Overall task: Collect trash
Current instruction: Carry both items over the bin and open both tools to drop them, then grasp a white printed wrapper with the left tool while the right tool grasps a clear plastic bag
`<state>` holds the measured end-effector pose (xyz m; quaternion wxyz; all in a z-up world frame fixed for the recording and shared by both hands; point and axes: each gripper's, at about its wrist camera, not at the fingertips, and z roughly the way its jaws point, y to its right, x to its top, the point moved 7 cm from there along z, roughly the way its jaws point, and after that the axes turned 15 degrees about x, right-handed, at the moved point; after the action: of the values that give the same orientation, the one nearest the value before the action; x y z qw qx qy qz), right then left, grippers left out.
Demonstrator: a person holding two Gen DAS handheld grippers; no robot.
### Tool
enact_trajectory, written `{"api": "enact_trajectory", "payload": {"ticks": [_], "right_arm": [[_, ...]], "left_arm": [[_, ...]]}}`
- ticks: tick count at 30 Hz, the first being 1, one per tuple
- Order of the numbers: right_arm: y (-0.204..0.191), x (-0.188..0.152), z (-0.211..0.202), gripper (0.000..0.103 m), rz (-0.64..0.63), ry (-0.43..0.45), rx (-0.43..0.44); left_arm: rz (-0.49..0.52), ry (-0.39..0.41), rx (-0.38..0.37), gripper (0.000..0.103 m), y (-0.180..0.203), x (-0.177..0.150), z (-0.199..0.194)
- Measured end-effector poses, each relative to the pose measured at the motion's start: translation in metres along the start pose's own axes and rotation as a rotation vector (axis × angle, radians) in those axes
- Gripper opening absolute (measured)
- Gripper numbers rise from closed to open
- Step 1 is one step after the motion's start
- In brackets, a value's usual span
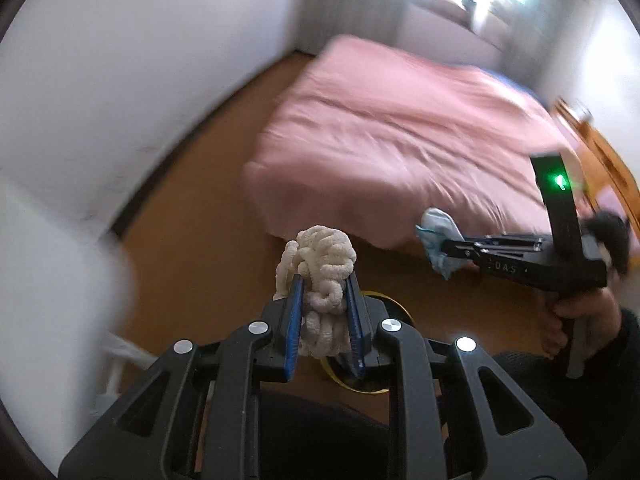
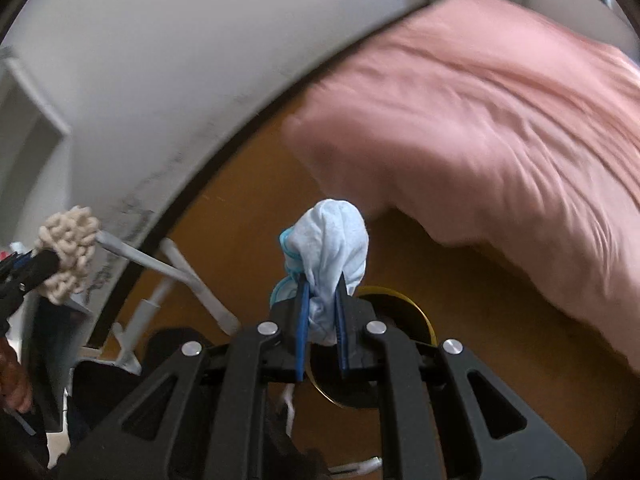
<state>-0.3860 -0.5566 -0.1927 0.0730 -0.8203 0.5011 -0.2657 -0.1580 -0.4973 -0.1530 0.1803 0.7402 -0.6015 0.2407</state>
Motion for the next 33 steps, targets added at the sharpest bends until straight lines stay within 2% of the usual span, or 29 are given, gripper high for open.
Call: {"api": "enact_trajectory", "payload": {"ticks": [2, 4, 10, 13, 20, 21, 23, 25, 33], "right_arm": [[0.028, -0.015, 0.008, 0.012, 0.069, -0.061, 0.009], [0.049, -0.023, 0.004, 0.012, 0.135, -0.052, 0.060], [0.089, -0.041, 0.017, 0.012, 0.239, -0.119, 0.076], [0.101, -0.049, 0.022, 0.012, 0.260, -0.157, 0.069], [0.105, -0.058, 0.024, 0.012, 0.275, -0.182, 0.068], [0.106, -0.058, 0.023, 0.012, 0.276, -0.181, 0.070], [0.106, -0.057, 0.025, 0.012, 0.275, -0.181, 0.070], [0.104, -0.056, 0.026, 0.012, 0.270, -0.184, 0.071], [0.092, -0.051, 0.035, 0.013, 0.221, -0.208, 0.042]], "left_arm": [[0.046, -0.055, -0.045, 0.020, 0.026, -0.007, 0.029], [0.089, -0.118, -0.088, 0.020, 0.054, -0.016, 0.059], [0.175, -0.239, -0.119, 0.020, 0.114, -0.040, 0.123], [0.188, -0.299, -0.129, 0.020, 0.127, -0.049, 0.147], [0.210, -0.353, -0.128, 0.021, 0.150, -0.059, 0.167], [0.211, -0.352, -0.121, 0.024, 0.151, -0.059, 0.167], [0.208, -0.357, -0.122, 0.037, 0.151, -0.059, 0.166], [0.203, -0.353, -0.126, 0.056, 0.151, -0.059, 0.164], [0.181, -0.316, -0.122, 0.060, 0.134, -0.051, 0.139]]}}
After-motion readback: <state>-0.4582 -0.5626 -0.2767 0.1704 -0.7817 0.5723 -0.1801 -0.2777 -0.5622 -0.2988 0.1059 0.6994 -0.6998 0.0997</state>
